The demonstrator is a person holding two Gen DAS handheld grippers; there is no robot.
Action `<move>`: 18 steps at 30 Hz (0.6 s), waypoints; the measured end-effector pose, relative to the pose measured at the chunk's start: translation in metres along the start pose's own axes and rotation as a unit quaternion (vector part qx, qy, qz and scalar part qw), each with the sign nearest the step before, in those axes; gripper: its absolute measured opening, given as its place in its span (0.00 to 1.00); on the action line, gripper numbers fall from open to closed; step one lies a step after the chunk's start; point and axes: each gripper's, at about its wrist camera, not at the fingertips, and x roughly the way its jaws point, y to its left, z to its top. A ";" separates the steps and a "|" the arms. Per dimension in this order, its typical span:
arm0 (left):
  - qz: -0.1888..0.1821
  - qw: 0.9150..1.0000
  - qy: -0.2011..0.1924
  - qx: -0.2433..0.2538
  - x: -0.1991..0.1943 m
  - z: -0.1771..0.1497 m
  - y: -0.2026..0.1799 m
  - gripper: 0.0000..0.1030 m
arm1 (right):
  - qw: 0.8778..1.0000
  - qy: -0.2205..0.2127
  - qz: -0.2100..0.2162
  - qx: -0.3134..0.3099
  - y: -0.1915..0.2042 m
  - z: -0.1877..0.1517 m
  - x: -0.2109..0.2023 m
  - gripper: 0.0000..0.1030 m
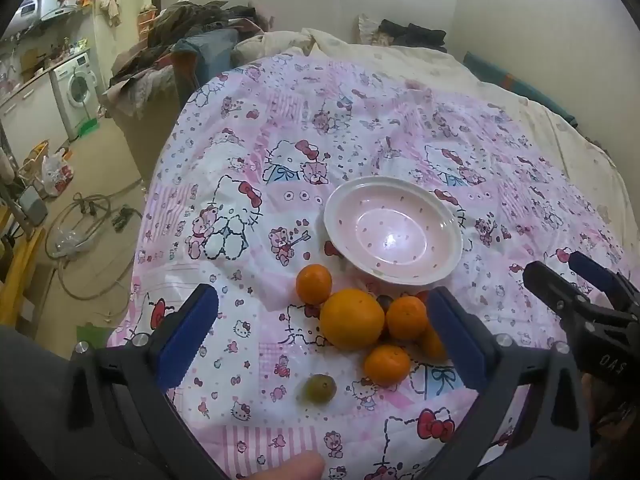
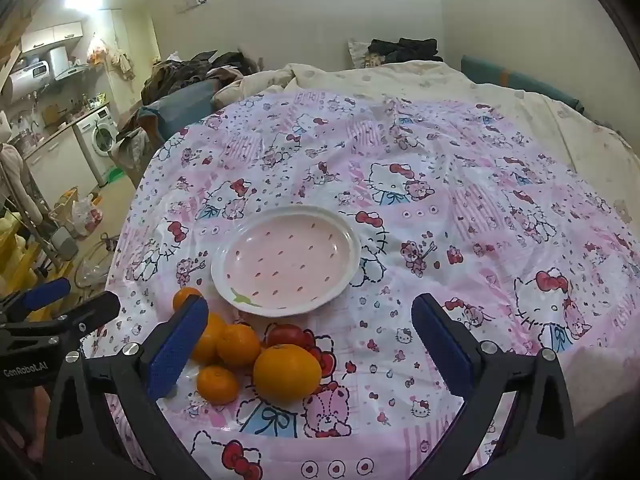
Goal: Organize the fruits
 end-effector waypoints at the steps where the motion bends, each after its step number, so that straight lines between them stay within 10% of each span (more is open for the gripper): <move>1: 0.001 1.000 0.002 0.001 0.000 0.000 0.000 1.00 | 1.000 0.003 -0.001 0.000 0.000 0.000 0.000 1.00; 18: 0.005 1.000 0.002 -0.002 0.004 -0.003 -0.002 1.00 | 1.000 0.000 -0.002 -0.004 0.001 -0.001 0.000 1.00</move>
